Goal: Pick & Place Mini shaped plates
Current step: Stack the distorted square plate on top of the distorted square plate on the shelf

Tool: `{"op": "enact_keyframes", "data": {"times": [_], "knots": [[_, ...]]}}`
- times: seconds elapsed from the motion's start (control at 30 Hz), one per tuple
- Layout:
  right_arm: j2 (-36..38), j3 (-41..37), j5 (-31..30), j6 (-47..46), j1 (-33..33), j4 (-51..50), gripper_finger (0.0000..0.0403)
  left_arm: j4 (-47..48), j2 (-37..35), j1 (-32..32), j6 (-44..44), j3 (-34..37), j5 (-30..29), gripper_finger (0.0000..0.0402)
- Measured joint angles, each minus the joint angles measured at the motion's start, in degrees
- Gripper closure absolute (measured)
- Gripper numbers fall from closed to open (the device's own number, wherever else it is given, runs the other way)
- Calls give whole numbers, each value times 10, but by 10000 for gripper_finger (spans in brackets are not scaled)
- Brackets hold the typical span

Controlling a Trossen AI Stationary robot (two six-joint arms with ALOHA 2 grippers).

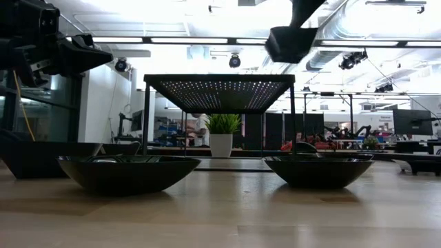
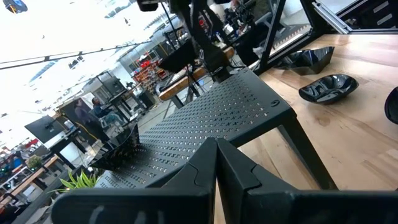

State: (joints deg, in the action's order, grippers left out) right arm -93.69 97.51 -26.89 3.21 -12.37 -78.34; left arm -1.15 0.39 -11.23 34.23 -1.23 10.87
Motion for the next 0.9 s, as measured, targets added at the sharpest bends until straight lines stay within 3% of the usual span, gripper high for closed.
{"op": "enact_keyframes", "data": {"times": [0.43,0.9], "knots": [[0,0,10,142,115,100,403,0,0,0,0,0,0,400],[0,0,65,255,198,220,403,0,0,0,0,0,0,400]]}}
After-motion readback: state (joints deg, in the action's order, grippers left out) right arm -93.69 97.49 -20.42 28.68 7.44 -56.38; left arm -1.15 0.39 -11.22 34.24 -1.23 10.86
